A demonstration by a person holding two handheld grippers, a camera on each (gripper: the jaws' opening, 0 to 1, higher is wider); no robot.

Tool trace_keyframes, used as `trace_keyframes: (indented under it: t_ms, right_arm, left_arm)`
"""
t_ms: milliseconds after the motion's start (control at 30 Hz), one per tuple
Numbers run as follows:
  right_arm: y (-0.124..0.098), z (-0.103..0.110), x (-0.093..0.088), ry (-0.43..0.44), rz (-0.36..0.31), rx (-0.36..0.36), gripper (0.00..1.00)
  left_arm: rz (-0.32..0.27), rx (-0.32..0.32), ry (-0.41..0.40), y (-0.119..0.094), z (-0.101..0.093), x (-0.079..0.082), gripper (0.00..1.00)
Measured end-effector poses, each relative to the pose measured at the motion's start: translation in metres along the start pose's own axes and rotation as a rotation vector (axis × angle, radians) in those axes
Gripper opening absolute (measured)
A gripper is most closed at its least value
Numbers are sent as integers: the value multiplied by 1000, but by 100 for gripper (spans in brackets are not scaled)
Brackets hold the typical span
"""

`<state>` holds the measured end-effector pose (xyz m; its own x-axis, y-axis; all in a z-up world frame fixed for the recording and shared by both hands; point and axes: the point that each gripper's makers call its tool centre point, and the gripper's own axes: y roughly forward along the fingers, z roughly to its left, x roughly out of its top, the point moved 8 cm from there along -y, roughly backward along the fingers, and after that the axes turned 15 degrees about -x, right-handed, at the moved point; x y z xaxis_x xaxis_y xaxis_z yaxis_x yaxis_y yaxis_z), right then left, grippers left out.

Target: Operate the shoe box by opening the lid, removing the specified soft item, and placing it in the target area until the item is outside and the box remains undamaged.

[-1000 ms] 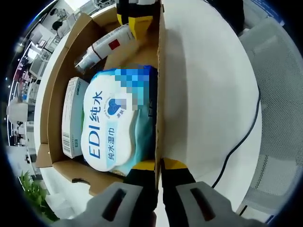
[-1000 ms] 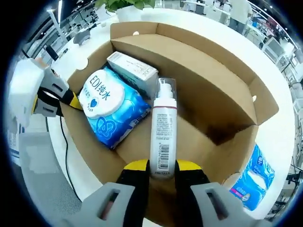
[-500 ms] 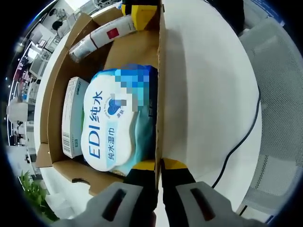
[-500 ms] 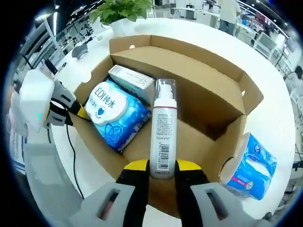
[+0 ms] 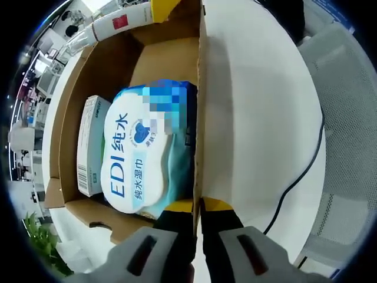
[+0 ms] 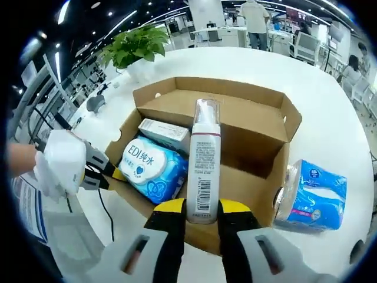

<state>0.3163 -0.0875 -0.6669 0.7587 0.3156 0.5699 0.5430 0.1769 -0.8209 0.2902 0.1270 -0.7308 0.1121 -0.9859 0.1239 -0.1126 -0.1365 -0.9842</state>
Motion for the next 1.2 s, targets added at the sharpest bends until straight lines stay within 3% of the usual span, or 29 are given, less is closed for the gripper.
trace_keyframes:
  t_ms: [167, 767, 1200]
  right_arm:
    - [-10, 3, -5, -68, -38, -26, 17]
    - [-59, -17, 1, 17, -195, -47, 17]
    - [-80, -29, -7, 53, -217, -27, 17]
  left_arm:
    - [2, -2, -1, 0, 0, 0, 1]
    - [1, 1, -9, 0, 1, 0, 1]
    - [2, -2, -11, 0, 1, 0, 1]
